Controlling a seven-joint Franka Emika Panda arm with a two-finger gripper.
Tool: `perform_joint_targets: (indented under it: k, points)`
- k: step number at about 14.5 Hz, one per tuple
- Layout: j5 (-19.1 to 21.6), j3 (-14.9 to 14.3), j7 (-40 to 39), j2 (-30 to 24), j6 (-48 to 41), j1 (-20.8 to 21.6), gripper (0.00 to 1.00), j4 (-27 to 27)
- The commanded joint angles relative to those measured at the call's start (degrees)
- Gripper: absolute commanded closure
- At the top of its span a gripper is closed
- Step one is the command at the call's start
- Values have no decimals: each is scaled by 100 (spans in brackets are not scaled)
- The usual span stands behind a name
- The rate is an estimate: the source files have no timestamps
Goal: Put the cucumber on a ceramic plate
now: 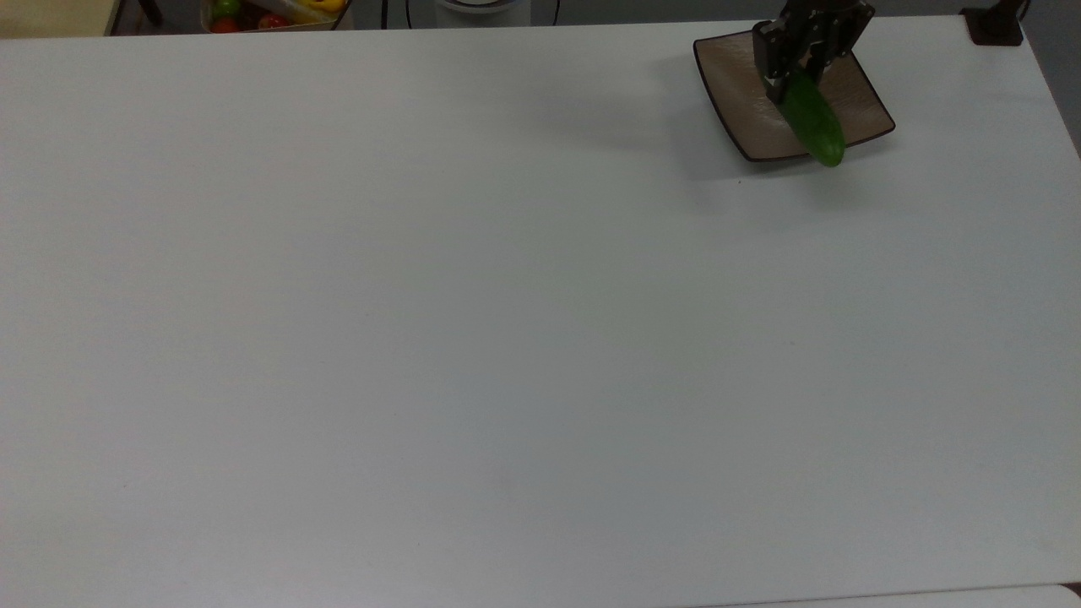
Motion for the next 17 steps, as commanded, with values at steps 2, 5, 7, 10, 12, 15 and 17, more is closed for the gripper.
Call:
perform_joint_targets:
  k: [2, 5, 7, 10, 12, 15, 17]
  points:
    - [138, 324, -145, -55, -416, 51, 69, -318]
    - [146, 369, -137, 24, -461, 51, 16, -301]
    - [146, 369, -145, 77, -452, 51, 0, -275]
    - [155, 369, -128, 77, -461, 43, 0, -222]
    - [225, 369, -93, 25, -600, -1, 0, -178]
    - [506, 238, -49, -177, -1759, -273, 0, 190]
    - [639, -348, -118, -484, -2024, -370, 0, 226]
